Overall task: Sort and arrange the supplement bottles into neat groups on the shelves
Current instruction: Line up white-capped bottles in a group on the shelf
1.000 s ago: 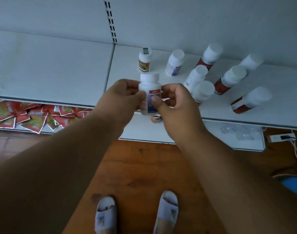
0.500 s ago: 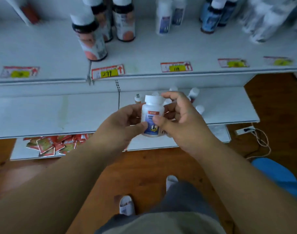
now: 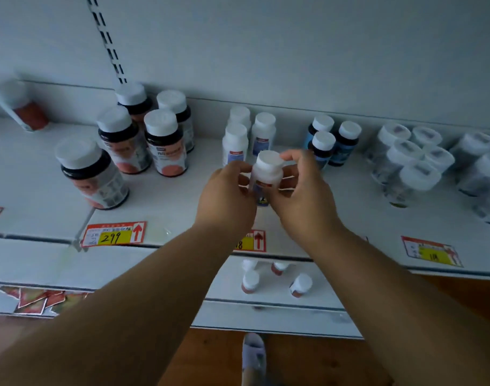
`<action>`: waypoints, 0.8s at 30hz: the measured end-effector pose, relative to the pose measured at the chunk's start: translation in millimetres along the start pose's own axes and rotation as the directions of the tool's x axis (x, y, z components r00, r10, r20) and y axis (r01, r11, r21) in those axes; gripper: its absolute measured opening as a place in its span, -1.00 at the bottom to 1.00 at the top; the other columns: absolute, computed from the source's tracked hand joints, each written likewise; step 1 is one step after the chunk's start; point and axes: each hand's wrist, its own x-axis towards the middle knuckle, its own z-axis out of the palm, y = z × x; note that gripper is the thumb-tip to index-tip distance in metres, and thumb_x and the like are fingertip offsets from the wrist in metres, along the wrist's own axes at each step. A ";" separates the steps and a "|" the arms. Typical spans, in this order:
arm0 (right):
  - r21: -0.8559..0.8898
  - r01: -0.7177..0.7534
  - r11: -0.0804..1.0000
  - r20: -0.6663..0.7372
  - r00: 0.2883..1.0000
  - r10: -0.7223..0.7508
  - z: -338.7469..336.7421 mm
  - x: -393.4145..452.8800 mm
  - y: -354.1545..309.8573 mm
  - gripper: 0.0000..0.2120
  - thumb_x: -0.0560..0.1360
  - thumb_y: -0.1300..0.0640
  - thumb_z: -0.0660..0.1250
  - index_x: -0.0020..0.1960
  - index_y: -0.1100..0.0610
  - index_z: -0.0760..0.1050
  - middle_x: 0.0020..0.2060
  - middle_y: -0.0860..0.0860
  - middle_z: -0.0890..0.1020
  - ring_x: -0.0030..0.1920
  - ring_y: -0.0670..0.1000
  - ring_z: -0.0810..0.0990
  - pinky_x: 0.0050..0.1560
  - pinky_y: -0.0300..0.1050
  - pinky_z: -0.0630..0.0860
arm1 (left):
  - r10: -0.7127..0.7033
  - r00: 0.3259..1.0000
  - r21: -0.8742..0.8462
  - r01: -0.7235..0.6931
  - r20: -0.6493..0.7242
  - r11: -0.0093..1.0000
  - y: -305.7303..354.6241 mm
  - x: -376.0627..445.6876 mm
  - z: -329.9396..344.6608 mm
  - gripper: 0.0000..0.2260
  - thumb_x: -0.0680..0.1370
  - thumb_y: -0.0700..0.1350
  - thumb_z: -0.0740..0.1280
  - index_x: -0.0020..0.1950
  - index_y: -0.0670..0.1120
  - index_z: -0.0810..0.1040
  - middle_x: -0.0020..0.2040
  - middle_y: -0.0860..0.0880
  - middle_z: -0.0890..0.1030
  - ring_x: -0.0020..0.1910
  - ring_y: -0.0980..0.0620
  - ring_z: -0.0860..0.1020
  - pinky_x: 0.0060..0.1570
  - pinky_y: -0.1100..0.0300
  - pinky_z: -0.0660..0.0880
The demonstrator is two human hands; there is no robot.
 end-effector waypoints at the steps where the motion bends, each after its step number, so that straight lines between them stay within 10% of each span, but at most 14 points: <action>1: -0.018 0.028 0.999 -0.001 1.000 -0.028 3.3 12.6 6.4 -0.51 0.44 0.02 0.51 0.25 -0.04 0.34 0.10 -0.03 0.60 0.02 -0.03 0.61 -0.02 -0.05 0.59 | -0.012 1.000 0.016 0.012 -0.010 1.000 0.1 11.5 7.5 -0.70 0.57 -0.12 0.36 0.28 0.09 0.51 0.10 0.07 0.60 0.01 0.05 0.59 -0.14 0.30 0.44; 9: -0.093 0.132 0.987 -0.016 0.991 -0.134 23.9 72.6 32.0 -0.47 0.46 0.04 0.46 0.35 0.08 0.34 0.20 0.06 0.56 0.15 0.07 0.57 -0.04 -0.08 0.49 | -0.065 0.990 -0.055 0.073 0.127 0.996 -2.1 45.8 14.4 -0.53 0.54 -0.36 0.21 0.37 0.05 0.49 0.18 0.12 0.62 0.15 0.14 0.59 0.24 0.06 0.53; 24: -0.241 0.111 0.964 -0.123 0.982 -0.144 54.4 -114.2 -55.0 -0.46 0.50 0.15 0.41 0.43 0.08 0.32 0.29 0.06 0.44 0.24 0.02 0.49 0.22 -0.11 0.47 | 0.284 0.951 0.036 -0.290 0.119 0.956 -68.6 -80.1 -98.7 -0.66 0.56 -0.26 0.32 0.30 0.01 0.50 0.09 0.09 0.60 -0.01 0.13 0.58 -0.01 0.38 0.46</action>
